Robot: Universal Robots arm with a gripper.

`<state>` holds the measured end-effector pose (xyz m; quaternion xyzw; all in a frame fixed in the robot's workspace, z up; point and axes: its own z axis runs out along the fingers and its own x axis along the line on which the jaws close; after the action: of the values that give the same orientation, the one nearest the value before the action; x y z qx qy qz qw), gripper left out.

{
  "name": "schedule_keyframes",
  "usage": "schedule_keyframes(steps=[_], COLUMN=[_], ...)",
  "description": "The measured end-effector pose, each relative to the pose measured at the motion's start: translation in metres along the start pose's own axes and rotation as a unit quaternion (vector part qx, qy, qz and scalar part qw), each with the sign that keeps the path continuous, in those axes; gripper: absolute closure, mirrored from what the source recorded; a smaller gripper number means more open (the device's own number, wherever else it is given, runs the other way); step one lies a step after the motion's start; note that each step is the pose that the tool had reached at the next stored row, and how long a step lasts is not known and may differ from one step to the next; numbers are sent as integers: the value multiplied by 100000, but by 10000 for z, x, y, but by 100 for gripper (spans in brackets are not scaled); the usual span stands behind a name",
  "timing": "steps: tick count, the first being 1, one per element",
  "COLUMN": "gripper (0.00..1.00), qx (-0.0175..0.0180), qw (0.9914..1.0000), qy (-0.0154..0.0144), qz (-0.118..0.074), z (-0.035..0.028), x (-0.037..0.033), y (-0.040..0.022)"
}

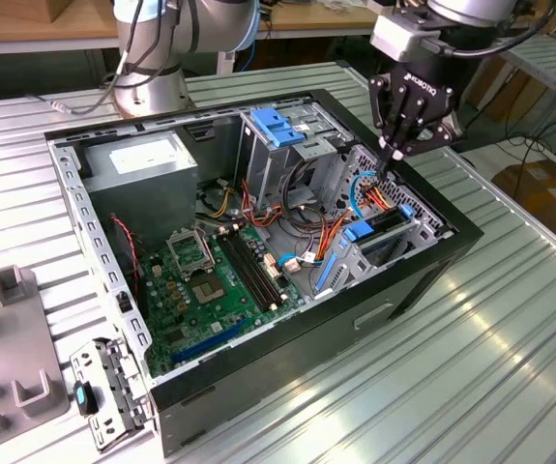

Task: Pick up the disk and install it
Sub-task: 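Insert the second disk wire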

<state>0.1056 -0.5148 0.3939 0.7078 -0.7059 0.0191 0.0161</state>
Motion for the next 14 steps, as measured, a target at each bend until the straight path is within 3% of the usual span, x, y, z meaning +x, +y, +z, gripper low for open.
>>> schedule_keyframes(steps=[1,4,6,7,8,9,10,11,13,14], gripper=[89,89,89,83,75,76,84,84,84,84], qx=[-15,-30,-45,-330,-338,-341,-330,-329,-324,-319], qw=[99999,99993,99988,99963,99826,99767,99748,99761,99805,99835], qy=[395,1189,1551,2703,5883,6810,7090,6902,6228,5728], qz=[0,-9,-8,-30,-35,-30,-29,-31,-36,-38], z=[2,3,-3,-11,60,180,216,225,231,234], x=[-13,-49,-57,-147,-217,-236,-213,-152,-109,-94], y=[-1,-9,-9,-14,-27,-41,-41,-38,-30,-23])
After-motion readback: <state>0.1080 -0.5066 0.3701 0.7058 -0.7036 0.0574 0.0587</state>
